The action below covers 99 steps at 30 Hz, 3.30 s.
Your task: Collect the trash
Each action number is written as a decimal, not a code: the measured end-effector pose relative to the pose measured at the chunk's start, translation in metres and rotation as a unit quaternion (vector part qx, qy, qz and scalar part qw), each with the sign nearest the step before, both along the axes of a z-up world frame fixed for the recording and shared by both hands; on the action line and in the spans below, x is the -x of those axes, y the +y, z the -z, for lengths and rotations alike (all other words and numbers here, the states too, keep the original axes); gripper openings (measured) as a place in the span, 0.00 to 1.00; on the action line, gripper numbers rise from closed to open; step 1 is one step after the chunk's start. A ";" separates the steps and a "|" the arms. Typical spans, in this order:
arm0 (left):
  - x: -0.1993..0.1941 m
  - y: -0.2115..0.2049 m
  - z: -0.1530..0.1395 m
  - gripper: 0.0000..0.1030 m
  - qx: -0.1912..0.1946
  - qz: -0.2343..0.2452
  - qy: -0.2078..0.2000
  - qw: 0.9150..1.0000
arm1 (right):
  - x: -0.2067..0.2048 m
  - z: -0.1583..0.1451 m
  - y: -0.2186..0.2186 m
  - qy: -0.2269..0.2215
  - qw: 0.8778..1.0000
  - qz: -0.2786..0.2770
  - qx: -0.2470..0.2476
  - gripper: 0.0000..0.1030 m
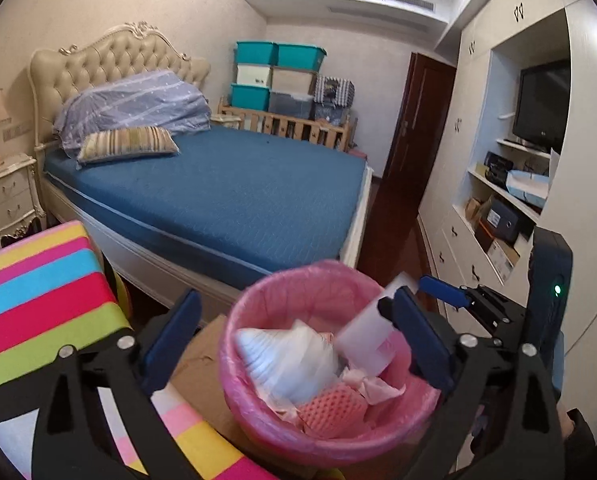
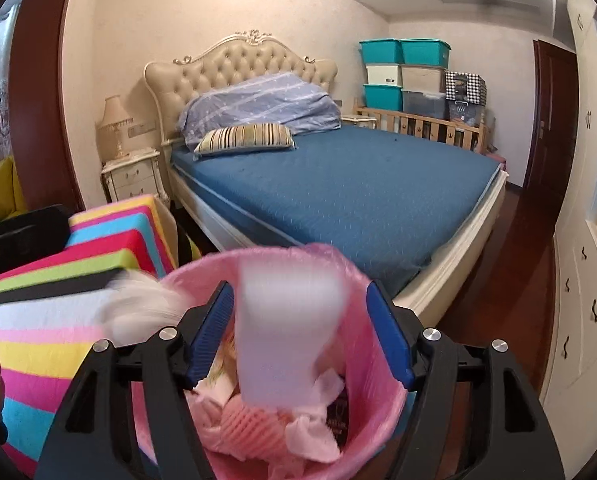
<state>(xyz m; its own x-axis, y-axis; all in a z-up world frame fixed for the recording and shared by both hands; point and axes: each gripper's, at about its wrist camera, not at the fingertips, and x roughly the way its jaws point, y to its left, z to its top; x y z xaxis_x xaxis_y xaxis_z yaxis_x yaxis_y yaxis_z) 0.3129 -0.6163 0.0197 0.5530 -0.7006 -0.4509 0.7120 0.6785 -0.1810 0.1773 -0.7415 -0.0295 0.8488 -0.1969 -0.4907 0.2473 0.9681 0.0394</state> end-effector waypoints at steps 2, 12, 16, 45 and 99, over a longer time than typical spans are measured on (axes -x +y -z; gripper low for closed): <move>-0.001 0.010 -0.004 0.95 0.005 -0.008 -0.004 1.000 | 0.005 -0.006 -0.002 -0.012 1.000 0.010 -0.002 0.65; 0.037 0.084 -0.034 0.95 -0.013 -0.063 -0.073 0.995 | 0.073 -0.055 0.030 -0.034 0.998 0.054 0.011 0.82; 0.073 0.114 -0.045 0.96 -0.010 -0.068 -0.133 0.989 | 0.107 -0.068 0.056 -0.040 0.997 0.071 0.016 0.82; 0.158 0.190 0.034 0.96 -0.083 -0.055 -0.099 0.990 | 0.157 -0.015 0.153 0.030 0.998 0.060 0.018 0.82; 0.150 0.193 0.034 0.96 -0.061 -0.055 -0.073 0.994 | 0.160 -0.013 0.159 0.022 0.998 0.052 0.020 0.82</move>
